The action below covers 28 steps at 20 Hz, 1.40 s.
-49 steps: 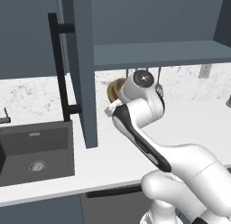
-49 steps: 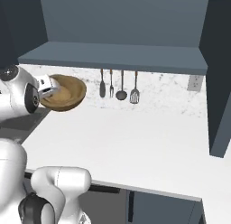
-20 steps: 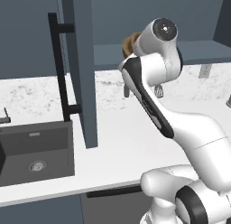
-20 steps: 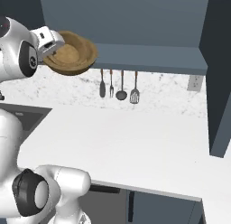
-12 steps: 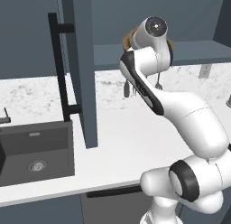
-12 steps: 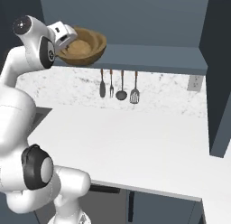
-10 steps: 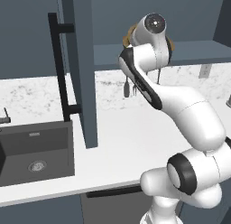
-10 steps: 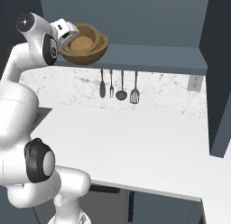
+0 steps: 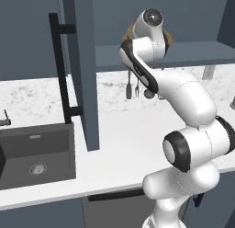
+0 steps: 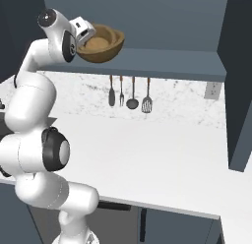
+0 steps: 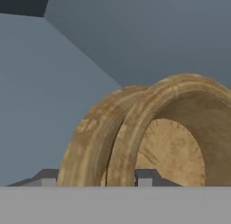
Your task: Pick up the bowls on the counter and stack them on top of one another in the open cabinet. Place the smaller bowl on top of the larger bowl.
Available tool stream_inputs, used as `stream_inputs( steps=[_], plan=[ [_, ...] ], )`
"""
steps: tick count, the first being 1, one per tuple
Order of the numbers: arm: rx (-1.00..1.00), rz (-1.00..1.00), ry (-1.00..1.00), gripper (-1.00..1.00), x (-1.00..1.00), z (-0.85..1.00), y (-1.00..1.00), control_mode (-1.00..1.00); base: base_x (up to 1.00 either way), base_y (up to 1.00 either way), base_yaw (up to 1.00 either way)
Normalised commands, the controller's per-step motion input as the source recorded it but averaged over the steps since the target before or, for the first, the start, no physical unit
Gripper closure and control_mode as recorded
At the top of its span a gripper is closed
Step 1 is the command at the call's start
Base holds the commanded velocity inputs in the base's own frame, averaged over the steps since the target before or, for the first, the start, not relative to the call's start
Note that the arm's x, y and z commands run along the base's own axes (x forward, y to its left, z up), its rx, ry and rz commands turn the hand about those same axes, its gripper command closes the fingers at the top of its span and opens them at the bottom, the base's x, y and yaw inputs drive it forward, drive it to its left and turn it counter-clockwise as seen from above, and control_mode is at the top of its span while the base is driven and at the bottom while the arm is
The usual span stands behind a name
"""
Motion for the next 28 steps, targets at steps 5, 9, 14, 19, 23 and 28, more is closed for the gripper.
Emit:
stream_inputs(
  steps=[5,9,14,19,23,28],
  plan=[
    [0.00,0.02,-0.01,-1.00,-0.23,-0.08,-0.01,-1.00,0.00,0.00,0.00],
    [0.00,0.00,-0.06,-1.00,-0.96,-0.03,-0.01,-1.00,0.00,0.00,0.00],
    [0.00,0.00,-0.08,-1.00,-1.00,-0.09,0.00,-1.00,0.00,0.00,0.00],
    [0.00,0.00,0.00,-1.00,-1.00,-0.45,0.00,-1.00,0.00,0.00,0.00],
    [0.00,-0.02,0.07,-1.00,-1.00,-0.71,0.00,-1.00,0.00,0.00,0.00],
    [0.00,-0.02,0.15,-1.00,-0.86,-0.94,0.00,-1.00,0.00,0.00,0.00]
  ],
)
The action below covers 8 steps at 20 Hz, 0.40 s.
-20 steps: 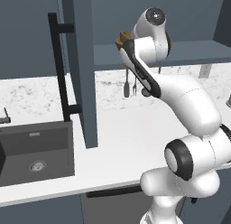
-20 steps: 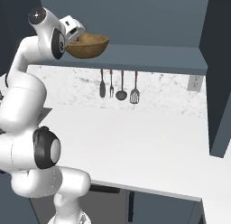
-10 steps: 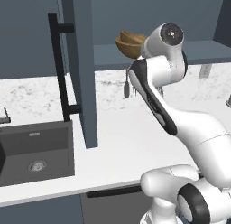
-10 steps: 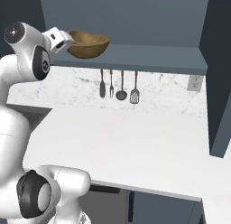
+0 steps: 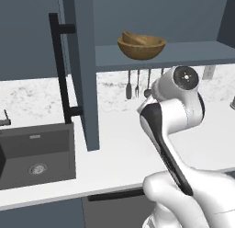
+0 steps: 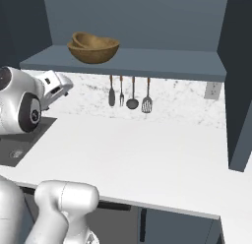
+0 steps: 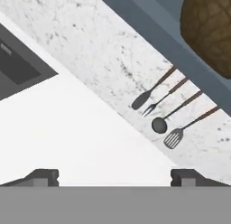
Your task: Pick up the bowls on the counter and stack them on top of one another in the open cabinet. Place the smaller bowl on top of the larger bowl.
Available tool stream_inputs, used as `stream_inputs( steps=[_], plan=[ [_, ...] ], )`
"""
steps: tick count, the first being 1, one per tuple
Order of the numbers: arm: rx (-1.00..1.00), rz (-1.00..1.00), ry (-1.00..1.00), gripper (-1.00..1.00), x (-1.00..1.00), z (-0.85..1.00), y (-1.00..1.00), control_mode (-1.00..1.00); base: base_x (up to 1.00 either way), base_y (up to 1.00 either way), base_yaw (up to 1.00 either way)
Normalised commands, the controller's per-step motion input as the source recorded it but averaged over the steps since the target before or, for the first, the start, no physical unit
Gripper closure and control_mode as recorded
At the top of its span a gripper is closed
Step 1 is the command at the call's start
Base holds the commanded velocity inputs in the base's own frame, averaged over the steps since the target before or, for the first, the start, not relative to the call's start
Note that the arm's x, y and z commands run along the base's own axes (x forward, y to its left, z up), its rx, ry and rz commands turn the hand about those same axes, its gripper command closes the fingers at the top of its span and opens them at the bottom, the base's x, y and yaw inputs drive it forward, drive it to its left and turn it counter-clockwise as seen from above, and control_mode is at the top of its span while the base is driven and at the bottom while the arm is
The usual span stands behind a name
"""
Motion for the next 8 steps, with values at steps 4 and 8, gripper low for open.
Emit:
stream_inputs(
  steps=[4,8],
  plan=[
    [0.00,0.00,0.11,-1.00,-0.28,-0.44,0.00,-1.00,0.00,0.00,0.00],
    [0.00,0.00,0.00,-1.00,0.00,0.00,0.00,-1.00,0.00,0.00,0.00]
  ],
)
